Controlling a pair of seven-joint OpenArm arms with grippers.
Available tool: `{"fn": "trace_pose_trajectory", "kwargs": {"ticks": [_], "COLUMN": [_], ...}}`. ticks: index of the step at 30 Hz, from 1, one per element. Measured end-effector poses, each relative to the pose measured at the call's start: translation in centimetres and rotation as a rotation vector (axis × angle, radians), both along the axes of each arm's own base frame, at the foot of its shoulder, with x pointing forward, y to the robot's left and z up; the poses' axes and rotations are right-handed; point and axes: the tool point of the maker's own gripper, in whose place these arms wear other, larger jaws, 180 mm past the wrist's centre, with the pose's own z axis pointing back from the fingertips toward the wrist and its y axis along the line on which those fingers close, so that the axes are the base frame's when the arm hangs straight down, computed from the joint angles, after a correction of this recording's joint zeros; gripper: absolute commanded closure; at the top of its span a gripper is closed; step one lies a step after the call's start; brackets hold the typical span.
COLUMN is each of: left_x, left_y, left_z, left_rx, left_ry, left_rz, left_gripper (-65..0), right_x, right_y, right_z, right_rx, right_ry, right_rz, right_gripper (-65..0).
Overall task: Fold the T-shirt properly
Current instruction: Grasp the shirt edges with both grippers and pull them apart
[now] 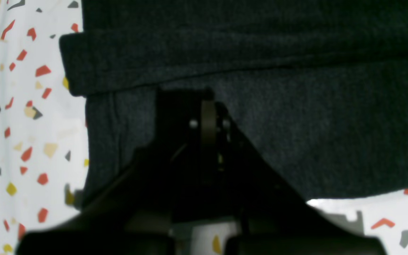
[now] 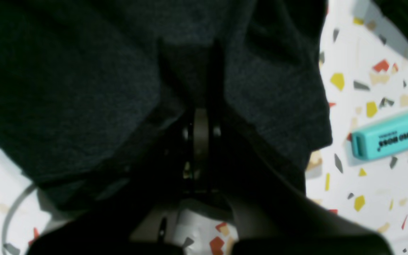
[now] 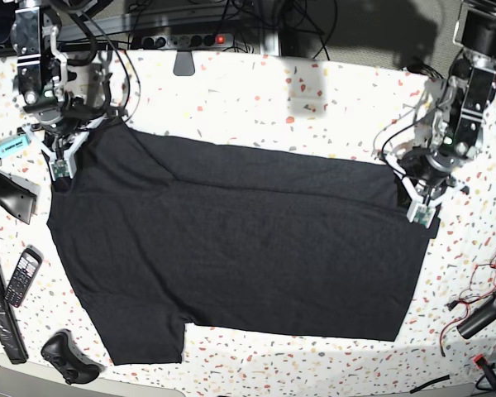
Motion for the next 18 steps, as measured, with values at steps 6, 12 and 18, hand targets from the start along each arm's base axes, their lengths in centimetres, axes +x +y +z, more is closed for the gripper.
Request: {"fn": "trace_pose_trajectory", "kwargs": {"ticks": [6,12,18], "left_x": [-2.5,-4.9,-8.4], "left_y": [-0.2,-0.3,1.2], "left_z": [-1.4,-1.7,-0.9], "left_rx": [0.0,-0.011,-0.012], "left_ry": [0.019,0.024,0.086], "left_rz": [-0.015,-0.014,-0.002], "left_gripper": [0.0,0.0,0.0], "right_x": [-2.1,-4.7,-7.0], "right_y": [-0.2,0.0,0.2], "right_z": [-1.1,-1.9,-1.3], "right_rx": [-0.026,-0.042,-0.102], "right_ry": [0.034,0.074,0.107], "right_rz": [0.018,0.041,0.08], "right_gripper": [0.0,0.0,0.0]}}
